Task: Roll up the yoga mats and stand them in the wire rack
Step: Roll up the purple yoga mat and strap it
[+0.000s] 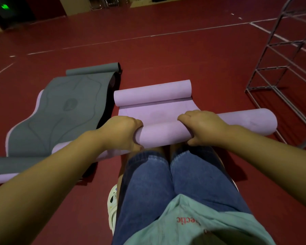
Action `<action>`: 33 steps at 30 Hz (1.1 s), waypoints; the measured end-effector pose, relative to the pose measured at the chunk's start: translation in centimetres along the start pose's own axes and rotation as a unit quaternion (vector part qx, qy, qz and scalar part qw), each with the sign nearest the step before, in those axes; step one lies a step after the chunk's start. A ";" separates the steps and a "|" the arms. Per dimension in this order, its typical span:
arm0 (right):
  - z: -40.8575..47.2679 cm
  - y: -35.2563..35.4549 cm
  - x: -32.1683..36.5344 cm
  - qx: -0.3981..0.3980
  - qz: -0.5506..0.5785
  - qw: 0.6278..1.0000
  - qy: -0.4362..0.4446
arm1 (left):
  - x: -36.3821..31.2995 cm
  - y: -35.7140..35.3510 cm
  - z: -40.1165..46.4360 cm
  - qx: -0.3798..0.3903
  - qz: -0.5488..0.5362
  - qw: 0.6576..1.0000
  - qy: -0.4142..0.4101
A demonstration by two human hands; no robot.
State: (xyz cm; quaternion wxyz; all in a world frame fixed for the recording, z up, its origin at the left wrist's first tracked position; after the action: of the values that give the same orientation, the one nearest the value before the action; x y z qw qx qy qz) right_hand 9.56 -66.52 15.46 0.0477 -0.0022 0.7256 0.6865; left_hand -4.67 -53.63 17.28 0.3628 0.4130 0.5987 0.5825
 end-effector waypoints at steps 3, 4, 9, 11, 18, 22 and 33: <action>-2.1 1.2 0.8 -0.013 0.006 1.000 0.013 | -0.9 1.5 -1.5 0.003 0.002 1.000 -0.026; -3.0 1.4 1.3 -0.012 0.008 1.000 0.016 | -1.3 1.9 -2.3 0.003 0.000 0.999 -0.039; -7.9 1.0 3.9 -0.013 0.040 0.998 0.036 | -3.9 2.5 -6.7 0.027 0.001 0.996 -0.090; -9.6 0.5 4.8 -0.025 0.050 0.997 0.045 | -4.7 2.1 -8.5 0.040 0.000 0.994 -0.105; -9.0 -0.8 6.3 0.089 0.071 0.991 0.064 | -4.6 -2.0 -8.3 0.221 -0.097 0.969 -0.048; -7.4 -1.0 4.9 0.132 0.154 0.978 0.048 | -3.2 -3.3 -6.4 0.301 -0.189 0.935 -0.013; -6.9 0.2 5.1 0.069 0.082 0.991 0.083 | -3.2 -4.2 -3.8 0.433 -0.209 0.877 0.003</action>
State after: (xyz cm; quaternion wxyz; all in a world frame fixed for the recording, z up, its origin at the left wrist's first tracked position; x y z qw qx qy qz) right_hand 4.04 -73.06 15.67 -0.0686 0.0038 0.7702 0.6340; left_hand -7.19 -58.02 13.15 0.2594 0.3921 0.8646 0.1772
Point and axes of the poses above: each hand's wrist, its own z-axis towards the middle knuckle, its own y-axis out of the back of the hand, x = y × z, the point moved 6 cm from there along z, towards the middle knuckle, and after that the axes turned 8 degrees about y, right-handed, at the moved point
